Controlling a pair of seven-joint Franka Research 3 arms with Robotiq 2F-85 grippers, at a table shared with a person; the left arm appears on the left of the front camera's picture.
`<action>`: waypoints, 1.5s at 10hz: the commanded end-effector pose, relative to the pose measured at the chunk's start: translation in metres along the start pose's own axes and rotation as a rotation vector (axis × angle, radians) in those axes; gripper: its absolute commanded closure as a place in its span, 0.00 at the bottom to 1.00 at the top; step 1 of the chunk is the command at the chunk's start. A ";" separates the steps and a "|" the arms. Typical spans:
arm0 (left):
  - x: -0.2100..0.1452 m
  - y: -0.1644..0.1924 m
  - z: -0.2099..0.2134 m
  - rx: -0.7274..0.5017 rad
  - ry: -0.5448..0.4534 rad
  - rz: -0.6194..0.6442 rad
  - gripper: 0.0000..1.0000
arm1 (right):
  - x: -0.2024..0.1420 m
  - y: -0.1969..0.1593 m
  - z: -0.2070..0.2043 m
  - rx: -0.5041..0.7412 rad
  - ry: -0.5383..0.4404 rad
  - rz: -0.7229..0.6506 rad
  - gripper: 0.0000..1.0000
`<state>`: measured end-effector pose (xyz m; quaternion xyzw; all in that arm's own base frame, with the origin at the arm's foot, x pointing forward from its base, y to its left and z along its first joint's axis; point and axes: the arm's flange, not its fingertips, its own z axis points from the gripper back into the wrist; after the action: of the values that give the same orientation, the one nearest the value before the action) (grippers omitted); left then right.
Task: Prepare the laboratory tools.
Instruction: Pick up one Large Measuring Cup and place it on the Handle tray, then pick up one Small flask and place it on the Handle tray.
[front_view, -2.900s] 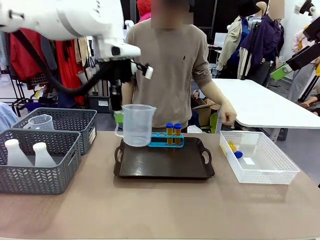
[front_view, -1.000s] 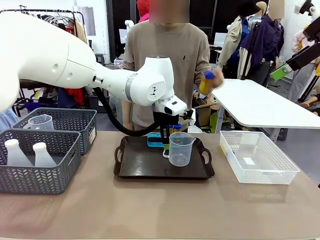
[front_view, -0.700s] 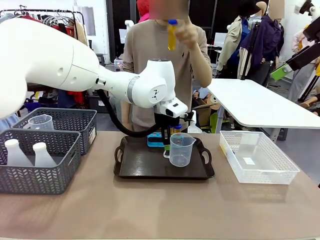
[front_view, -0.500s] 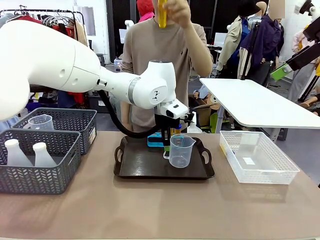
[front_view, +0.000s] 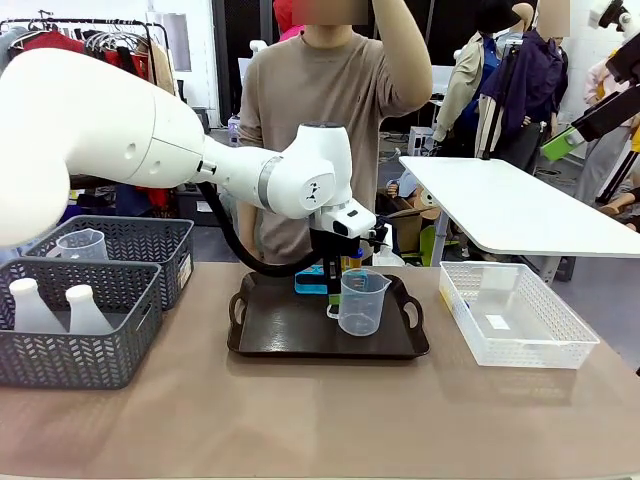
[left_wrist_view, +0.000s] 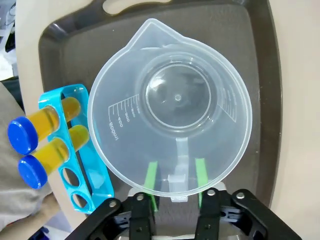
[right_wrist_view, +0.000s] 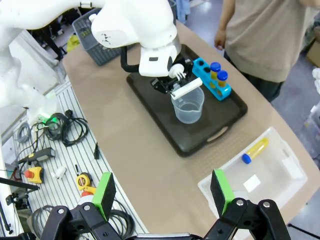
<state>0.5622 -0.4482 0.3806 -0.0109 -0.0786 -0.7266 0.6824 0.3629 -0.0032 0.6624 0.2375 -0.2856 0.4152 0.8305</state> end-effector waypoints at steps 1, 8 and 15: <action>0.000 0.001 0.005 0.004 0.015 0.016 0.06 | 0.002 0.000 0.001 0.016 -0.023 0.005 0.00; -0.006 -0.006 0.025 -0.016 0.014 0.028 0.00 | 0.002 0.000 0.001 0.016 -0.023 0.005 0.00; 0.000 -0.003 0.019 -0.029 0.030 0.009 0.00 | 0.002 0.000 0.001 0.016 -0.023 0.005 0.00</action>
<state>0.5585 -0.4462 0.3974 -0.0107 -0.0598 -0.7246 0.6865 0.3629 -0.0032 0.6624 0.2375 -0.2855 0.4152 0.8305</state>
